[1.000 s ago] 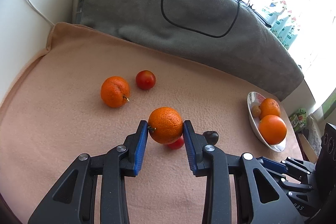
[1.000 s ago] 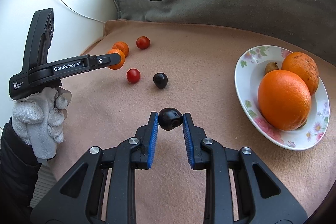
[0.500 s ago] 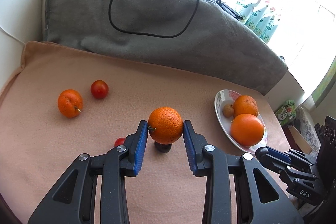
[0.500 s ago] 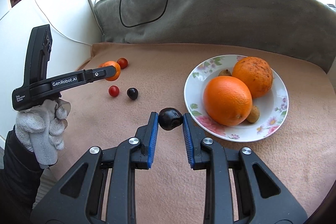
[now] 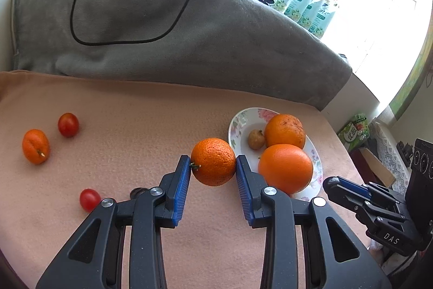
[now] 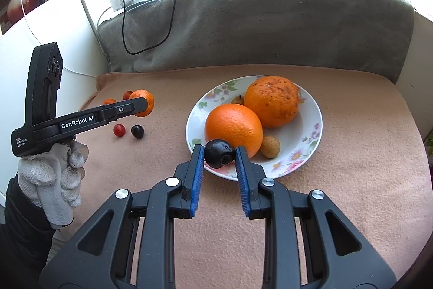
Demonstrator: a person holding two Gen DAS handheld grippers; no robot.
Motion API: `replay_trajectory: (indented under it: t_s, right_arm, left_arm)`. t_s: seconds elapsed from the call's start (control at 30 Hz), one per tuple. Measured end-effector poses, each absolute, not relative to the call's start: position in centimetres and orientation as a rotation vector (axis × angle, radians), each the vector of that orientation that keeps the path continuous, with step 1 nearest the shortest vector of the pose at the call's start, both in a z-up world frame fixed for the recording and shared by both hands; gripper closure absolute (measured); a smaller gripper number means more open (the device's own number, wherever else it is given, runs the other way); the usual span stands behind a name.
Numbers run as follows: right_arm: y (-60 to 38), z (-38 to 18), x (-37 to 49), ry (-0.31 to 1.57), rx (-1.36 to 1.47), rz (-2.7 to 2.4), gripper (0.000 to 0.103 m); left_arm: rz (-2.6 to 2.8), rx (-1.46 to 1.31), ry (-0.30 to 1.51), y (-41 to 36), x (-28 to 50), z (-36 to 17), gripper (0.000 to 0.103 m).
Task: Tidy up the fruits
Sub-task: 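Carry the held tangerine and dark plum toward the white floral bowl, then open the left tool over the bowl while the right tool releases its plum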
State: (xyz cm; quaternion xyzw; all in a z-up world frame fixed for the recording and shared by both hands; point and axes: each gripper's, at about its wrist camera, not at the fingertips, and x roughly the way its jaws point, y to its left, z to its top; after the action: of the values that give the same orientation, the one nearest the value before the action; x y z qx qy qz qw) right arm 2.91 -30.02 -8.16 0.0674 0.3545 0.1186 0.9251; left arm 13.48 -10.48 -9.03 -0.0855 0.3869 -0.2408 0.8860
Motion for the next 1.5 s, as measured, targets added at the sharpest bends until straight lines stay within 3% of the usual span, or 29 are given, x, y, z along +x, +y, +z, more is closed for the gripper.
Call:
replay_trajectory:
  t_s: [1.5]
  right_arm:
    - [-35.0, -10.1, 6.5, 0.757, 0.199, 0.178, 0.078]
  left_arm:
    - [-0.615, -0.070, 0.817, -18.4, 16.0, -8.9, 0.070]
